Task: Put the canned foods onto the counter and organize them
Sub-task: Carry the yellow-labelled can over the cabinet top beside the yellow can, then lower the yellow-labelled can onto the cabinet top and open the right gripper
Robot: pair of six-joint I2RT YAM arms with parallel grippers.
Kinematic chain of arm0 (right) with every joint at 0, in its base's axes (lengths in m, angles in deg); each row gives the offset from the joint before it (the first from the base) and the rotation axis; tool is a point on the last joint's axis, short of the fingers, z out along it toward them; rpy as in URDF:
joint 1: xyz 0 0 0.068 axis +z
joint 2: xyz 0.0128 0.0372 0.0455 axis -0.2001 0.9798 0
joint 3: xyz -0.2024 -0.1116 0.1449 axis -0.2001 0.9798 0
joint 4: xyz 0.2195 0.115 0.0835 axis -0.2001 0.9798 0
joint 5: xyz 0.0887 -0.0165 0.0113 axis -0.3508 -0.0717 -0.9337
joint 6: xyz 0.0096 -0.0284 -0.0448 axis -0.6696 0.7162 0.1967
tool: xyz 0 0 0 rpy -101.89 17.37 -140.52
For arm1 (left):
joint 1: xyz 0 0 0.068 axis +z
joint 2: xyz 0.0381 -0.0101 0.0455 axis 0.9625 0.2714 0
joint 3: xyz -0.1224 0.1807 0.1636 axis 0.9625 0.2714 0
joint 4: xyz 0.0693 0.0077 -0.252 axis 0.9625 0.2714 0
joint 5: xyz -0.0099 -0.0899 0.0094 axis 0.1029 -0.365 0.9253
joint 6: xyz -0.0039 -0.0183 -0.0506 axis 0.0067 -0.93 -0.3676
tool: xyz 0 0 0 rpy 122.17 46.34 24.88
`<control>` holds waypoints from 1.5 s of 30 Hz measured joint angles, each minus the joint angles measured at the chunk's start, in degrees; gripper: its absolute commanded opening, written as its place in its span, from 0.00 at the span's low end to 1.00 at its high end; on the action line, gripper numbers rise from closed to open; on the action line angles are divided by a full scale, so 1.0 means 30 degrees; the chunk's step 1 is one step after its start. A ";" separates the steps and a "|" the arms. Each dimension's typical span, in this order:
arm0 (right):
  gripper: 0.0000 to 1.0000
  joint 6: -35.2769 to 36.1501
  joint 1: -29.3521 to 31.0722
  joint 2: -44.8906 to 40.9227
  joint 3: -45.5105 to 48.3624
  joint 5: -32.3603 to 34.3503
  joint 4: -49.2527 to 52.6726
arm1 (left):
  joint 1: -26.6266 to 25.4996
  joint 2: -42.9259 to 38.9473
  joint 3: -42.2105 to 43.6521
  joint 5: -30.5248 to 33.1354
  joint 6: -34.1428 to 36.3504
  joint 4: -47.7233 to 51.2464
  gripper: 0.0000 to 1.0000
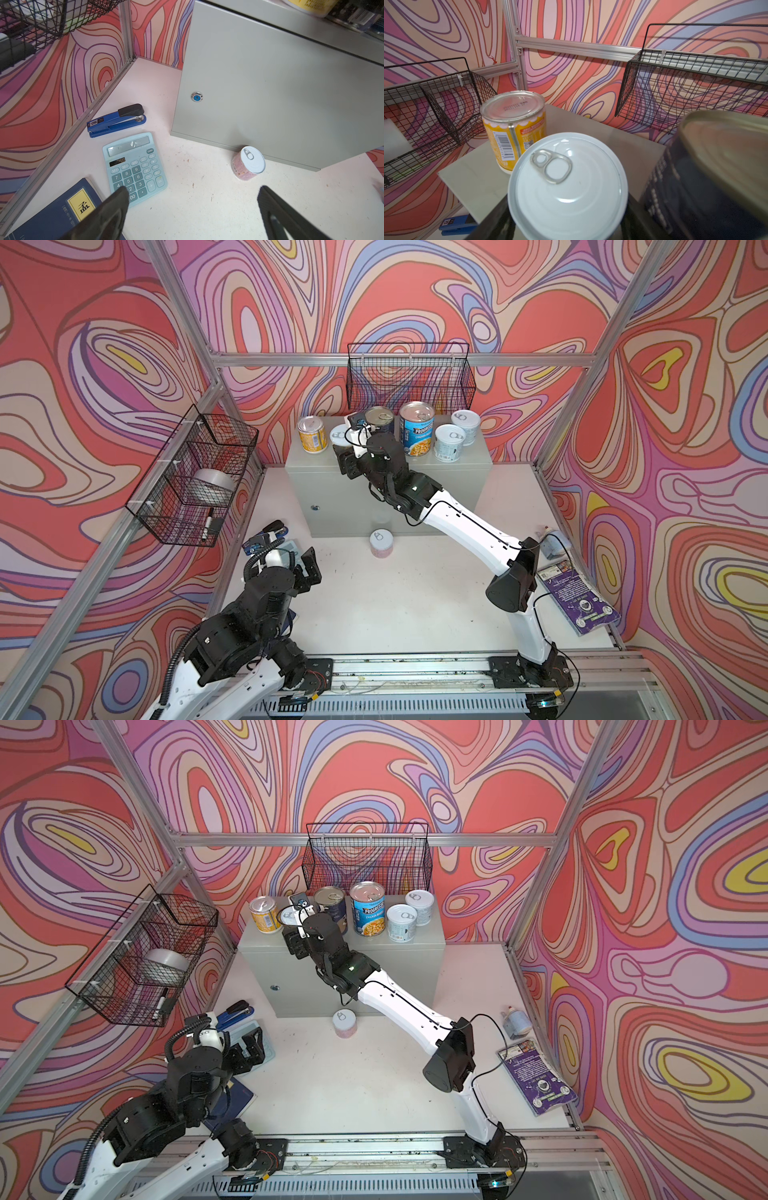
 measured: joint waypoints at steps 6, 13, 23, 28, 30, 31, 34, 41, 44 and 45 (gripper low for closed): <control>0.72 -0.0386 -0.0124 0.0000 0.0430 -0.0124 -0.0707 | 0.0000 -0.0007 0.0000 0.0000 0.0146 -0.0007 1.00; 0.83 -0.0823 -0.0284 0.0000 0.0976 -0.1005 -0.1355 | 0.0000 -0.0204 0.0000 0.0000 0.0146 0.0007 1.00; 0.89 -0.0925 -0.0342 -0.0007 0.1588 -0.1581 -0.1530 | 0.0000 -0.0517 0.0000 -0.0015 0.0131 0.0015 1.00; 0.91 -0.0954 -0.0350 -0.0036 0.1763 -0.1814 -0.1778 | 0.0000 -0.0525 0.0000 -0.0138 0.0109 0.0022 1.00; 0.92 -0.0962 -0.0350 -0.0044 0.1770 -0.1887 -0.1785 | 0.0000 -0.0532 0.0000 -0.0146 0.0036 0.0022 1.00; 0.92 -0.0962 -0.0350 -0.0044 0.1778 -0.1938 -0.1792 | 0.0000 -0.0532 0.0000 -0.0153 0.0000 0.0022 1.00; 0.92 -0.0954 -0.0372 -0.0248 0.2106 -0.2164 -0.2025 | 0.0000 -0.0532 0.0000 -0.0153 -0.0015 0.0022 1.00; 0.92 -0.1173 -0.0393 -0.0903 0.2841 -0.2448 -0.2113 | 0.0000 -0.0532 0.0000 -0.0168 -0.0015 0.0022 1.00; 0.92 -0.1246 -0.0393 -0.1246 0.3228 -0.2463 -0.2142 | 0.0000 -0.0532 0.0000 -0.0233 -0.0015 0.0022 1.00; 0.93 -0.1319 -0.0393 -0.1362 0.3344 -0.2528 -0.2142 | 0.0000 -0.0532 0.0000 -0.0248 -0.0015 0.0022 1.00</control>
